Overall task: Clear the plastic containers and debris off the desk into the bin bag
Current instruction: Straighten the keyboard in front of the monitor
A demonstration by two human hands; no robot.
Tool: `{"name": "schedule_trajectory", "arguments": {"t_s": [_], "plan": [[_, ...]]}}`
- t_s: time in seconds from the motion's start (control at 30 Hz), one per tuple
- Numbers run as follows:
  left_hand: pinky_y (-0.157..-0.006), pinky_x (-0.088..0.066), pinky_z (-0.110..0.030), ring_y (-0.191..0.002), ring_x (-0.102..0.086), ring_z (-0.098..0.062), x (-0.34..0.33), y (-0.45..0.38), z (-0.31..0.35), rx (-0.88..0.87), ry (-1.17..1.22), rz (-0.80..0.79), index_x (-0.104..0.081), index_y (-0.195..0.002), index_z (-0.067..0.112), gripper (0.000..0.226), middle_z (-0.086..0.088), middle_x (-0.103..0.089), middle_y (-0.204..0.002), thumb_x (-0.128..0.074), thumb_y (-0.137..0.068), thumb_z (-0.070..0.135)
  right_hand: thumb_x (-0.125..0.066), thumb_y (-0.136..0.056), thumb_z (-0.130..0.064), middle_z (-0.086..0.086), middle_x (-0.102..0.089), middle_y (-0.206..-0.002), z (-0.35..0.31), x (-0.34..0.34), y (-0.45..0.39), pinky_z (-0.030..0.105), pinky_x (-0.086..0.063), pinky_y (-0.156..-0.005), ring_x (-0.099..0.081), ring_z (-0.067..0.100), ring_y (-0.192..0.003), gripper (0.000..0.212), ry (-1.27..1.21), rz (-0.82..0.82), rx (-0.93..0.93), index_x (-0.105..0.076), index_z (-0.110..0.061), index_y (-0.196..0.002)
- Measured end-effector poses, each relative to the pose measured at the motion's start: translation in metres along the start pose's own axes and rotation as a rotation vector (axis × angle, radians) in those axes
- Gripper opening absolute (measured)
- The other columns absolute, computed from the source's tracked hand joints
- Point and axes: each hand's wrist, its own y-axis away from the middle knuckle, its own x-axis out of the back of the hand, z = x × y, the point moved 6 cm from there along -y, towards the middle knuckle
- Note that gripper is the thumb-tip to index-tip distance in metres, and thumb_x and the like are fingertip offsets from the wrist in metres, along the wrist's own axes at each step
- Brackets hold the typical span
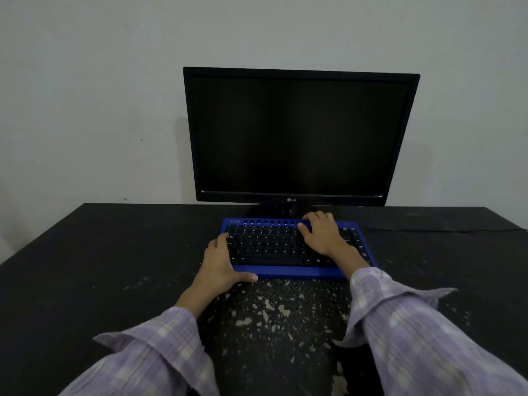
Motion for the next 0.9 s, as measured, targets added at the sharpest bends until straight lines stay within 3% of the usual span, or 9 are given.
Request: {"name": "schedule_trajectory", "arguments": {"t_s": [0.6, 0.73, 0.9], "plan": [[-0.114, -0.029, -0.042, -0.138, -0.027, -0.025, 0.009, 0.083, -0.002, 0.003, -0.014, -0.04, -0.016, -0.147, 0.015, 0.12, -0.007, -0.026, -0.151, -0.088, -0.054, 0.039, -0.039, -0.098, -0.041, 0.008, -0.045, -0.14, -0.013, 0.005, 0.091, 0.043, -0.027, -0.111, -0.037, 0.028, -0.129, 0.045, 0.054, -0.052, -0.008, -0.045, -0.016, -0.135], [-0.112, -0.03, -0.039, -0.136, -0.033, -0.023, 0.013, 0.094, -0.004, -0.01, -0.011, -0.036, -0.021, -0.145, 0.014, 0.114, -0.007, -0.032, -0.148, -0.087, -0.056, 0.038, -0.038, -0.098, -0.043, 0.008, -0.033, -0.151, -0.008, 0.009, 0.107, 0.048, -0.015, -0.117, -0.028, 0.028, -0.14, 0.054, 0.052, -0.12, -0.019, -0.035, -0.016, -0.145], [-0.104, -0.036, -0.031, -0.125, -0.047, -0.02, 0.023, 0.102, -0.009, -0.042, 0.054, -0.006, -0.037, -0.137, 0.013, 0.091, -0.005, -0.048, -0.137, -0.086, -0.061, 0.027, -0.047, -0.096, -0.039, 0.012, -0.017, -0.158, 0.02, 0.021, 0.141, 0.042, -0.017, -0.117, -0.016, 0.031, -0.145, 0.06, -0.066, -0.032, -0.148, -0.03, -0.012, -0.147]]}}
